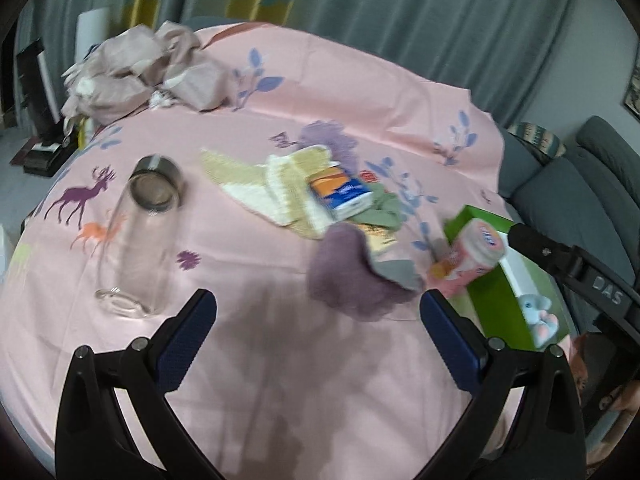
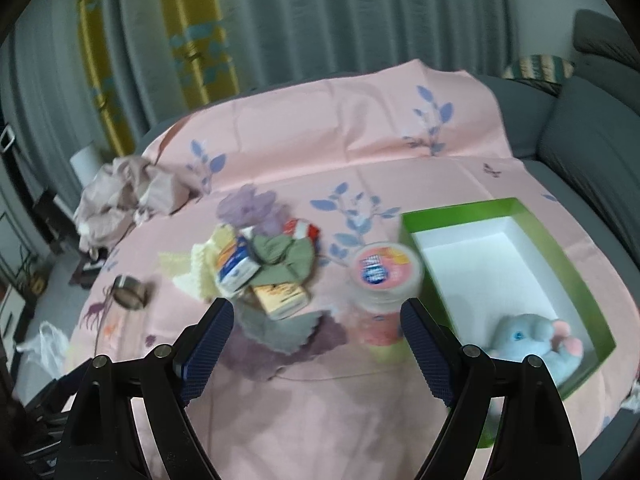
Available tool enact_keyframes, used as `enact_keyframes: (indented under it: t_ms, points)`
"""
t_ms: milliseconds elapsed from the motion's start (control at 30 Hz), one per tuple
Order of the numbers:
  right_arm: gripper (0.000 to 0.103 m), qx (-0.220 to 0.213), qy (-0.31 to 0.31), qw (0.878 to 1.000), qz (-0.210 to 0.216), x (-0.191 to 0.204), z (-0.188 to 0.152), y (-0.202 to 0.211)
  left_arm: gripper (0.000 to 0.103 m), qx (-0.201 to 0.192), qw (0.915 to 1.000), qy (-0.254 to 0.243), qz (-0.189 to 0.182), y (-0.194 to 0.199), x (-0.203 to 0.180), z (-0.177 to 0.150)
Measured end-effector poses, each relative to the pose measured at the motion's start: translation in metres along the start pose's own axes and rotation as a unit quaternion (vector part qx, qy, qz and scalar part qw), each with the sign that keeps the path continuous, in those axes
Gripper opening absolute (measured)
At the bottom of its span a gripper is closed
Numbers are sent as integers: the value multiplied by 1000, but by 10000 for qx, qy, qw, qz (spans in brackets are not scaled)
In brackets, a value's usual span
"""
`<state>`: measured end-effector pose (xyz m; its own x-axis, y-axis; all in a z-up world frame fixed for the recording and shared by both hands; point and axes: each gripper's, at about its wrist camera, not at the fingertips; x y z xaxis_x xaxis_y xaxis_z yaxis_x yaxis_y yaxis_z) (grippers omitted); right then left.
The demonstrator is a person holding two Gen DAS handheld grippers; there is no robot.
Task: Organize soft objects
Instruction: 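Move the right tool back to the purple fuzzy cloth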
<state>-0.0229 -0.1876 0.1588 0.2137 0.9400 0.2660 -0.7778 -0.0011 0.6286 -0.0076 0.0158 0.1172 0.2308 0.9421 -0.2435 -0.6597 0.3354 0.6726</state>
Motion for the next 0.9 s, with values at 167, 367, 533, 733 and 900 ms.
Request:
enact_keyframes:
  t_ms: [167,367,533,733,900]
  points:
    - [86,268,217,9994,76,22,-9,-20,102,33,9994,183,275,-10,21,-4]
    - [86,599,-51,9969,516,22,-13,-47,102,137,9977,300,601,-15,40,-7]
    - [86,972,-389,9928,576,19,-21,-82,102,291,9972,427,547,-18,47,-8]
    - [86,1256,-125,9914,351,33,-32,-119,102,383,9964,433,613,-18,50,-11]
    - [86,1154,419,9923,158,50,-36,-135,102,389,9966,463,566,-16,54,-12]
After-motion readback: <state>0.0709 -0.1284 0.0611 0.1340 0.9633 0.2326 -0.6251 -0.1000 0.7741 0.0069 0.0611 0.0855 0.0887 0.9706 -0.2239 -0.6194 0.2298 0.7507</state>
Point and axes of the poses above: each gripper's, at about its wrist camera, not at the fingertips, and y roughly against the way its jaws point, x to its left, z to its top, and after that the axes turned 6 degrees about -y, right-handed
